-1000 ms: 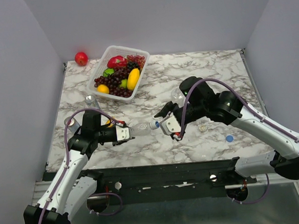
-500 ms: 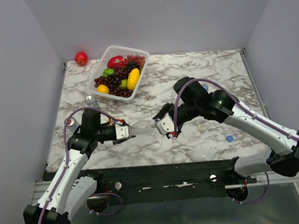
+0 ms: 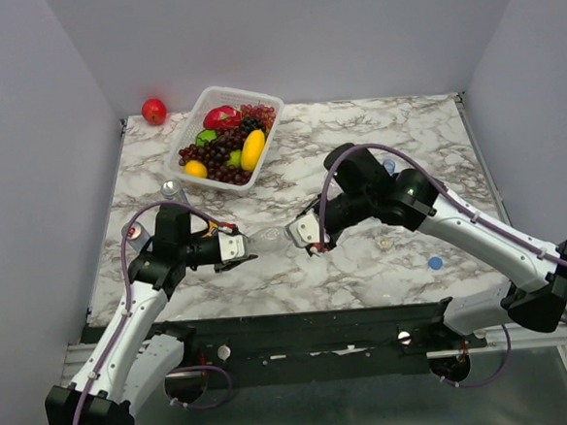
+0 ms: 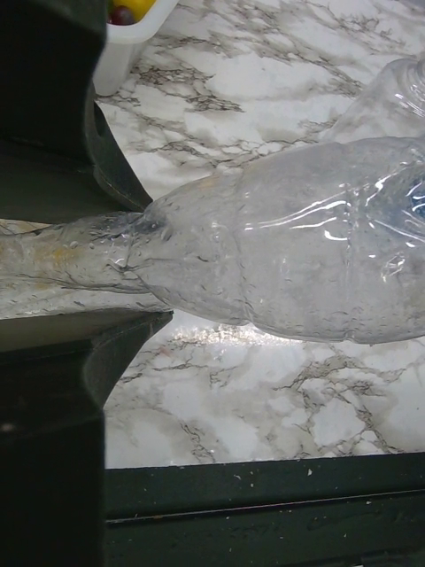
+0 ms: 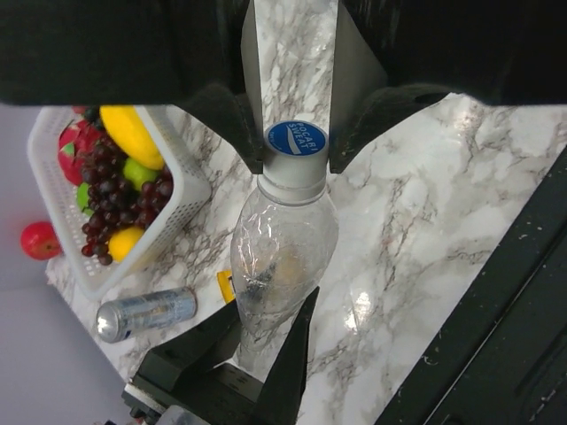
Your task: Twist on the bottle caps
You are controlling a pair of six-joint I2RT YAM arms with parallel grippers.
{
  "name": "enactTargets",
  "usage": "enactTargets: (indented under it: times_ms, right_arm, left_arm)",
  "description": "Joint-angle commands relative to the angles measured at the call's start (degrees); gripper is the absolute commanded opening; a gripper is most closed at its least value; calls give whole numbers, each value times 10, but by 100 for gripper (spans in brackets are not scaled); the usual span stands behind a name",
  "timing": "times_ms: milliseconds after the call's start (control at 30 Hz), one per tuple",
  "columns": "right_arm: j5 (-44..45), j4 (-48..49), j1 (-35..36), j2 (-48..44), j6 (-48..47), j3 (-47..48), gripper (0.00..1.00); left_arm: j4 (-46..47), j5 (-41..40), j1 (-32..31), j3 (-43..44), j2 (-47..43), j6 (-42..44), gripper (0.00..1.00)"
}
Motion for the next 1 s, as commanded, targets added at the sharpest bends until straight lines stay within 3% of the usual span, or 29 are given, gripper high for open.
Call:
enactTargets:
  times_ms: [0, 133, 267, 400, 500, 567, 600, 733, 833, 967]
  right_arm:
    - [7, -5, -5, 53, 136, 53, 19]
    - [-12, -12, -34, 107, 281, 129, 15]
    - [-61, -53, -75, 181, 431, 231, 13]
    - [-135, -97, -119, 252, 616, 299, 10]
    - [-157, -72, -123, 258, 686, 294, 4]
    - [-138, -66, -124, 260, 685, 336, 17]
    - [-126, -66, -132, 261, 674, 357, 30]
    - [-142, -60, -172, 251, 603, 411, 46]
    - [-199, -14, -195, 185, 523, 312, 57]
    - [-230, 109, -195, 104, 533, 161, 66]
  left_arm:
    - [111, -7, 0, -10, -14, -64, 0]
    - [250, -79, -3, -55, -42, -177, 0]
    - [364, -180, -15, -87, -72, -227, 0]
    - [386, -264, -35, -94, -77, -228, 0]
    - [374, -293, -44, -90, -71, -232, 0]
    - [349, -275, -44, -89, -70, -235, 0]
    - [338, -263, -43, -89, -72, -233, 0]
    - [284, -195, -43, -90, -81, -261, 0]
    - [272, -125, -42, -91, -94, -296, 0]
    - [304, -80, -42, -86, -96, -379, 0]
